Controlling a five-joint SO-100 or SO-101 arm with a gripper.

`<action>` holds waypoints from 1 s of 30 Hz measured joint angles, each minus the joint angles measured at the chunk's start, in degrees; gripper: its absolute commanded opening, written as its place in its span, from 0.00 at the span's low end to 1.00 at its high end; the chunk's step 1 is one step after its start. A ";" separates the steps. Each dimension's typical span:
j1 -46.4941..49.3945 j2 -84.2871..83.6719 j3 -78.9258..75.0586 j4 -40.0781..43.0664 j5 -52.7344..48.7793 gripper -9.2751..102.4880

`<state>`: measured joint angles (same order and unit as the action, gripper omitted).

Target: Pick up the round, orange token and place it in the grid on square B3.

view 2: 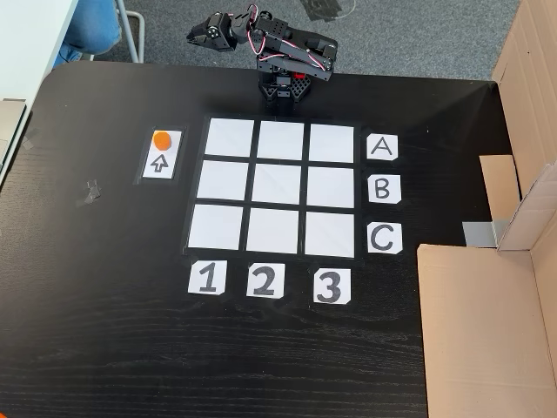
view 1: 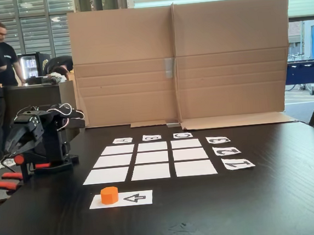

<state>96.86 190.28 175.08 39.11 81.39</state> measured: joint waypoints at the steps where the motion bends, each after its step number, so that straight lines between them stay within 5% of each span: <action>1: 0.62 0.00 0.00 0.00 0.00 0.07; 22: 2.29 -0.44 -0.09 0.70 -0.88 0.07; 30: 0.35 -18.28 -13.10 4.92 -5.10 0.07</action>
<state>97.21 172.00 161.98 44.03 76.29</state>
